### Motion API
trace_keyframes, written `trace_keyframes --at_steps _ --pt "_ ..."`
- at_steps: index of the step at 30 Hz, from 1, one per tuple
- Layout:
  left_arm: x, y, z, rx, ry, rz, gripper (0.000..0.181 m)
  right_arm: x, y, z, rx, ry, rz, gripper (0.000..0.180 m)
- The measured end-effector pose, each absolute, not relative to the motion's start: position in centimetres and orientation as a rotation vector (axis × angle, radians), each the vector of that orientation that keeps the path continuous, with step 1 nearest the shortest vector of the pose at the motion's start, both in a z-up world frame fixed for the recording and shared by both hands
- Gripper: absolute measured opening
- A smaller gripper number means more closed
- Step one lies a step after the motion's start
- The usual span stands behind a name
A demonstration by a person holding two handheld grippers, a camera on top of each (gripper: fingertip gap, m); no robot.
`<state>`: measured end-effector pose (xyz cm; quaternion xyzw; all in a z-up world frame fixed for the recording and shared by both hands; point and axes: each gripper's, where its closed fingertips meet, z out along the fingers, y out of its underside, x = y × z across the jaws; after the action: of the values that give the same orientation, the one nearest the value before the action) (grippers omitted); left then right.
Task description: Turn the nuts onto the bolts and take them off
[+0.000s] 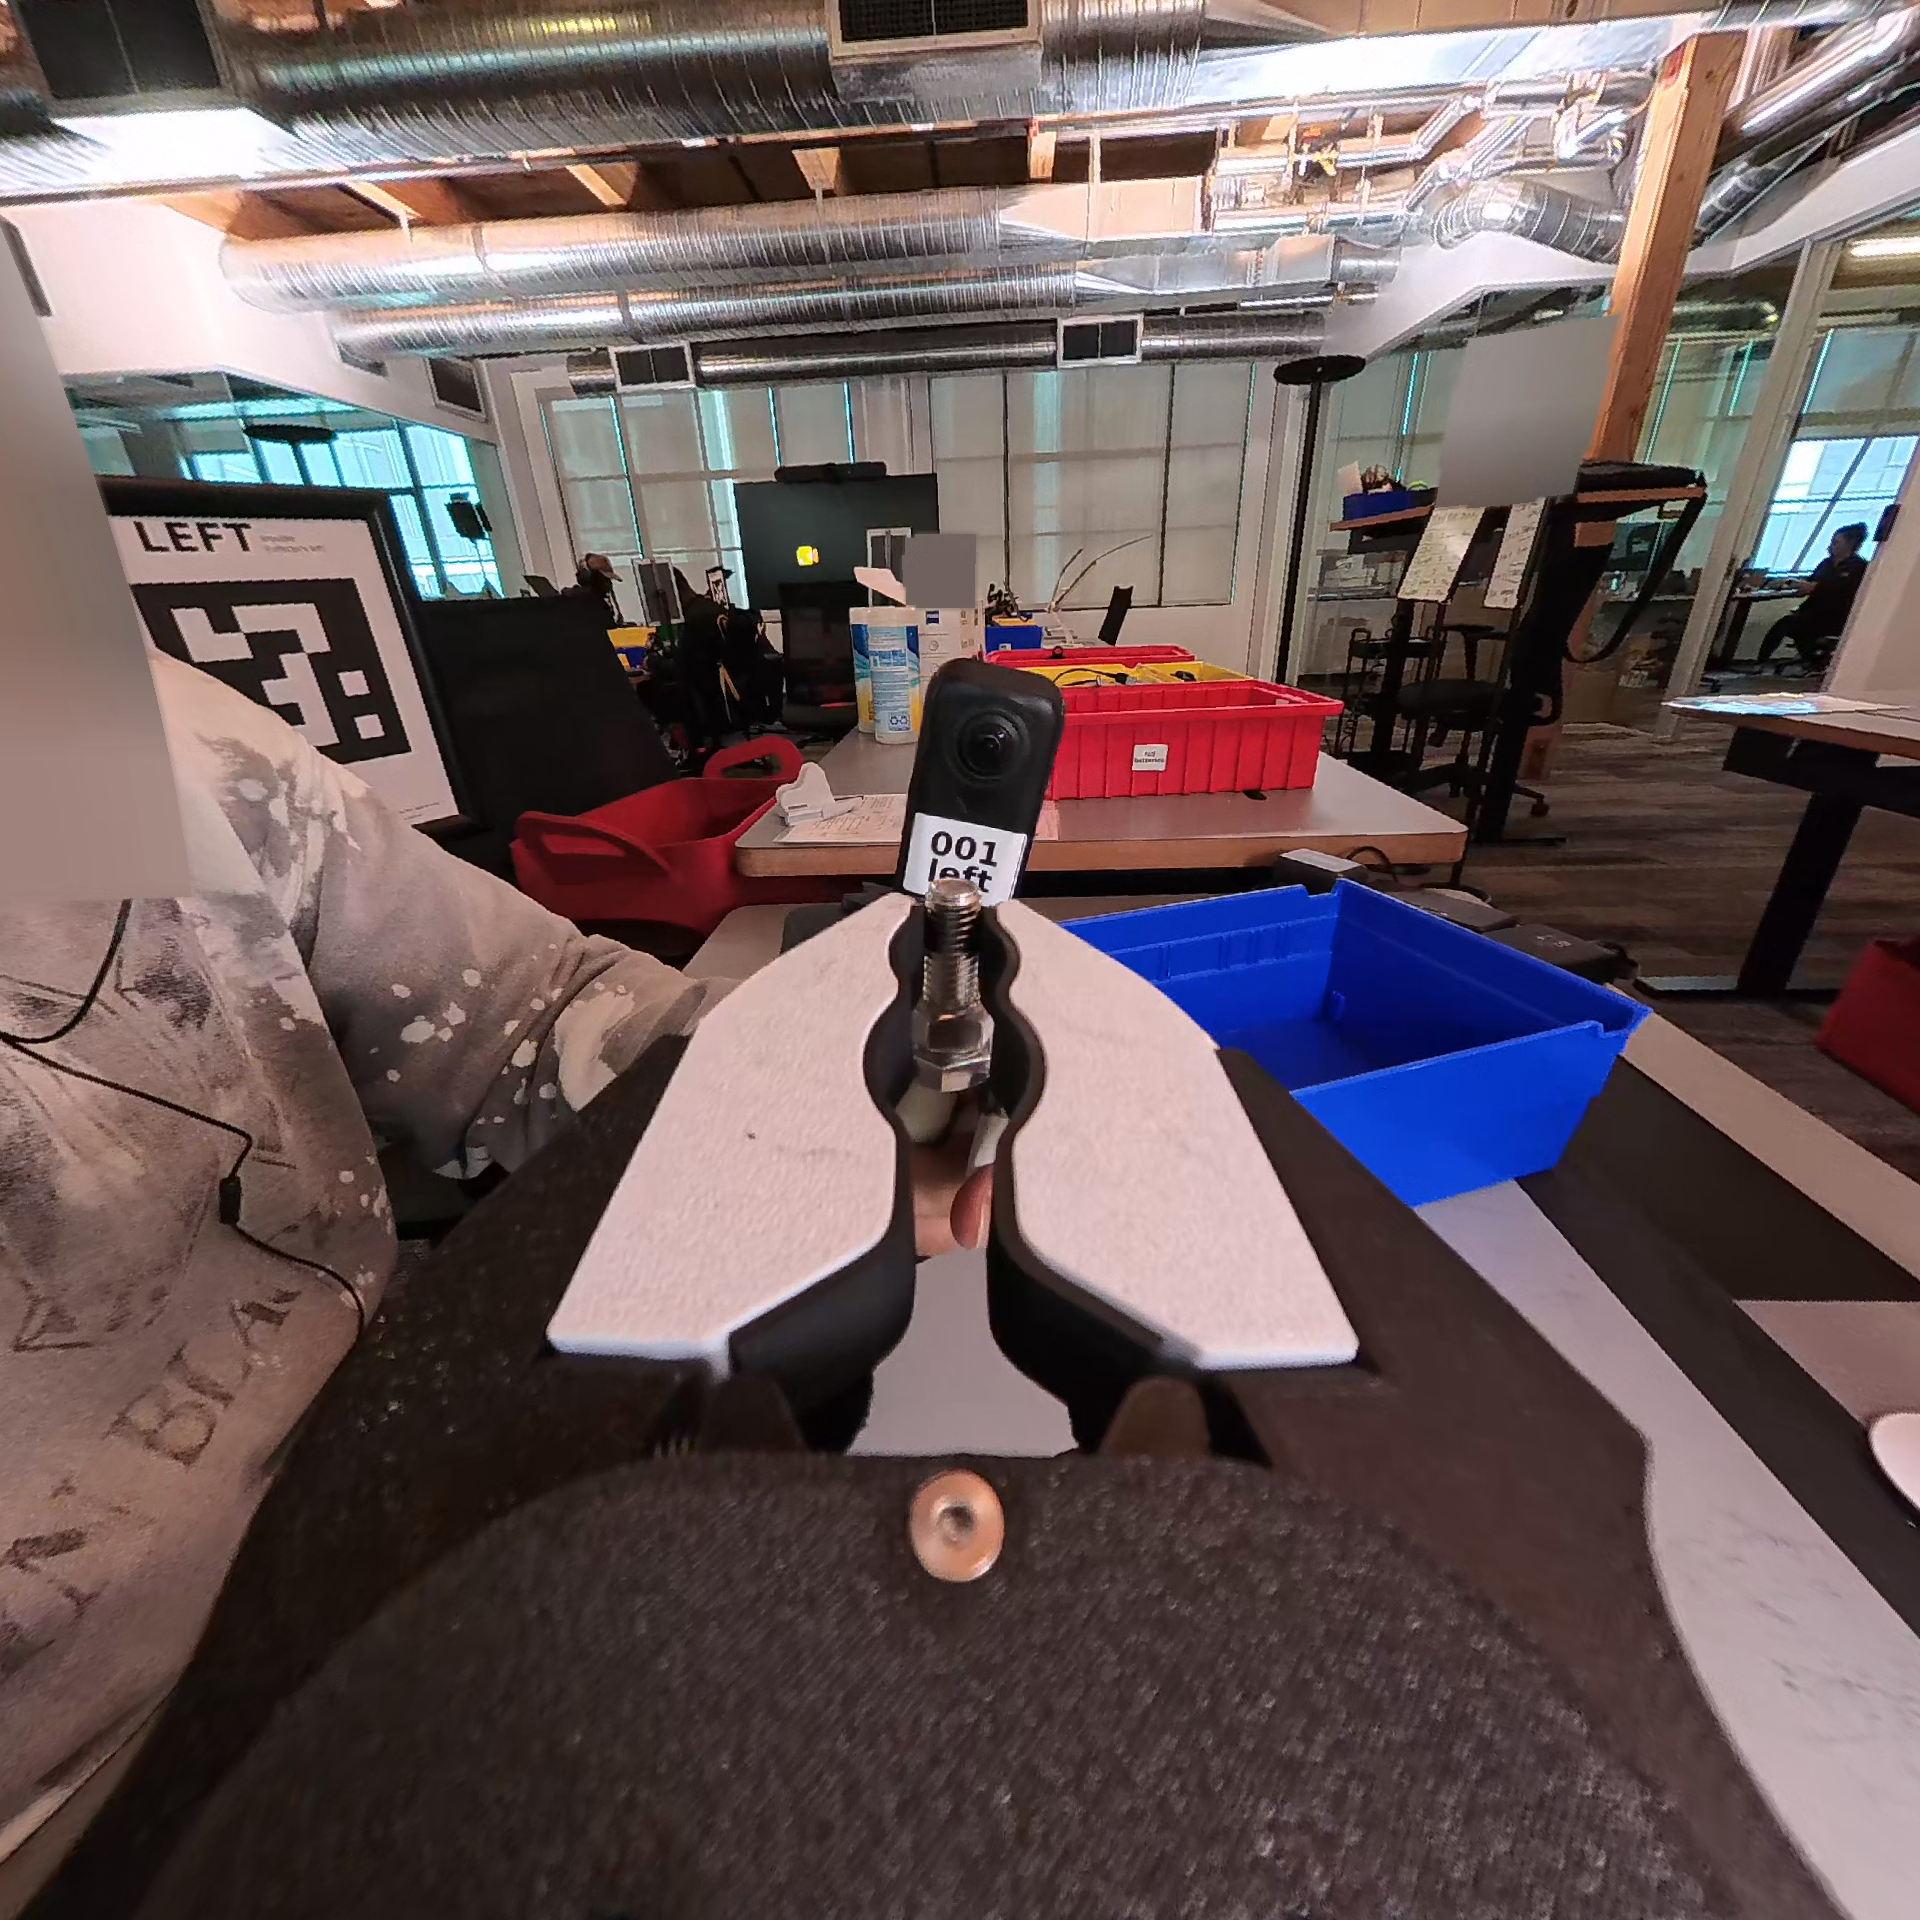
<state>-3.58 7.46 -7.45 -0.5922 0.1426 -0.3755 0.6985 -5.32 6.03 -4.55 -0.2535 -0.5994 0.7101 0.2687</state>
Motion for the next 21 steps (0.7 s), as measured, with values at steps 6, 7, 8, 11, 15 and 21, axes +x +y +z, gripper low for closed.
trace_keyframes --at_steps 6,7,8,11,15,21 --pt "-5.7 8.0 -7.1 -1.296 0.224 -0.644 0.018 -6.8 7.5 -4.3 -0.788 -1.529 1.783 0.022" --pt "-6.3 8.0 -7.0 -1.289 0.192 -0.609 0.018 -7.2 7.9 -4.3 -0.821 -1.504 1.746 0.024" --pt "-6.9 8.1 -6.9 -1.287 0.167 -0.567 0.018 -7.4 8.1 -4.4 -0.848 -1.494 1.721 0.026" --pt "-7.8 8.1 -6.8 -1.283 0.131 -0.475 0.018 -8.2 7.7 -4.6 -0.911 -1.467 1.721 0.030" --pt "-7.8 7.6 -6.1 -1.239 0.132 -0.464 0.018 -8.8 7.2 -5.2 -0.943 -1.484 1.716 0.029" --pt "-7.9 6.6 -4.7 -1.170 0.154 -0.500 0.018 -7.8 9.9 -4.1 -0.951 -1.414 1.639 0.010"
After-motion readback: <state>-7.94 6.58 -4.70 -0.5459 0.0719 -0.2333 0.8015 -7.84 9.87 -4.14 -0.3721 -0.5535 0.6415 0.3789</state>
